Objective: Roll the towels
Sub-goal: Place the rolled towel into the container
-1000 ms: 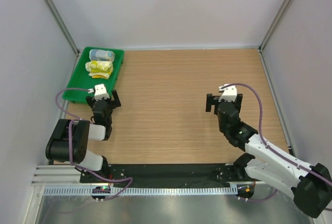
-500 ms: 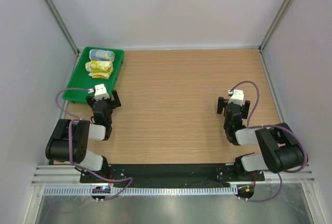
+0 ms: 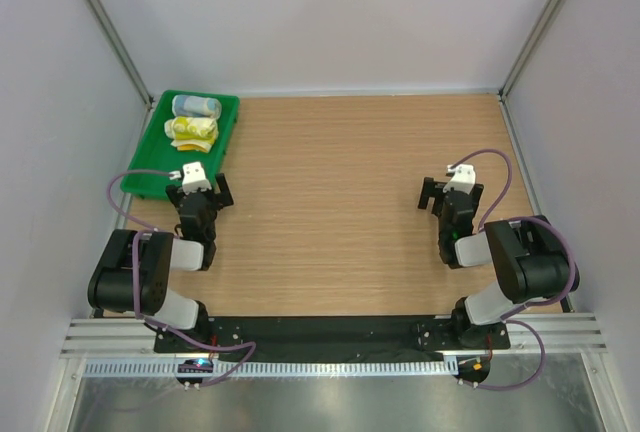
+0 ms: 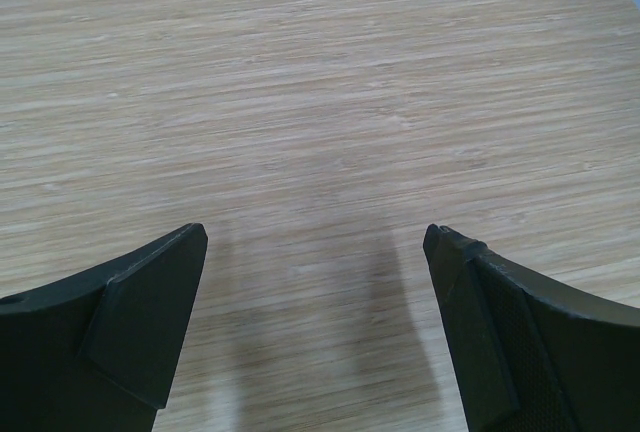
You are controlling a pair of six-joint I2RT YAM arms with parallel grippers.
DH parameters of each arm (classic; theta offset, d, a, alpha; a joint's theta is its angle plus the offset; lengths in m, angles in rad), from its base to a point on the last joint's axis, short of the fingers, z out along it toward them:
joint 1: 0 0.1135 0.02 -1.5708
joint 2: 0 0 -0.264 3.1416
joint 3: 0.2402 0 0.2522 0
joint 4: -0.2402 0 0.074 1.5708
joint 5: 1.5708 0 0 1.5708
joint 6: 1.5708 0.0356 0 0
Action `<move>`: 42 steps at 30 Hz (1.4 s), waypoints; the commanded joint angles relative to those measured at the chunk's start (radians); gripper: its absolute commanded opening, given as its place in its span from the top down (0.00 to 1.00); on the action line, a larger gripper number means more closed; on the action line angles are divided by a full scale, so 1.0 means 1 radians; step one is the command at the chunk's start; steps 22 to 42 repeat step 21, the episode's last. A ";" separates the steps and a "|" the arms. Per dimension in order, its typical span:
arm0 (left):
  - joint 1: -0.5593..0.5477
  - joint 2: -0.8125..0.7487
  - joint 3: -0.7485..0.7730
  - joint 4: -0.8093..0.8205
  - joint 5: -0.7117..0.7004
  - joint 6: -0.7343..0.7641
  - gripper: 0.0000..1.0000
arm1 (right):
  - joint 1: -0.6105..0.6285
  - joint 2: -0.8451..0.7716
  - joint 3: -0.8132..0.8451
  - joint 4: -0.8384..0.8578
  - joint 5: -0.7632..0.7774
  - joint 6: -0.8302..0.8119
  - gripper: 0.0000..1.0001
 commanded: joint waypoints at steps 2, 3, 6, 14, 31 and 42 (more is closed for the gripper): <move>0.006 0.003 0.017 0.034 -0.004 0.000 0.00 | -0.005 -0.004 0.028 0.065 -0.022 0.029 0.00; 0.006 0.003 0.017 0.033 -0.004 0.002 0.00 | -0.003 0.002 0.023 0.093 -0.021 0.028 0.00; 0.005 0.003 0.017 0.034 -0.004 0.000 0.00 | -0.005 -0.001 0.022 0.088 -0.018 0.028 0.00; 0.006 0.003 0.017 0.034 -0.004 0.002 0.00 | -0.005 0.002 0.025 0.081 -0.019 0.029 0.00; 0.006 0.003 0.017 0.034 -0.005 0.002 0.00 | -0.005 0.000 0.023 0.082 -0.019 0.029 0.00; 0.006 0.003 0.017 0.034 -0.005 0.002 0.00 | -0.005 0.000 0.023 0.082 -0.019 0.029 0.00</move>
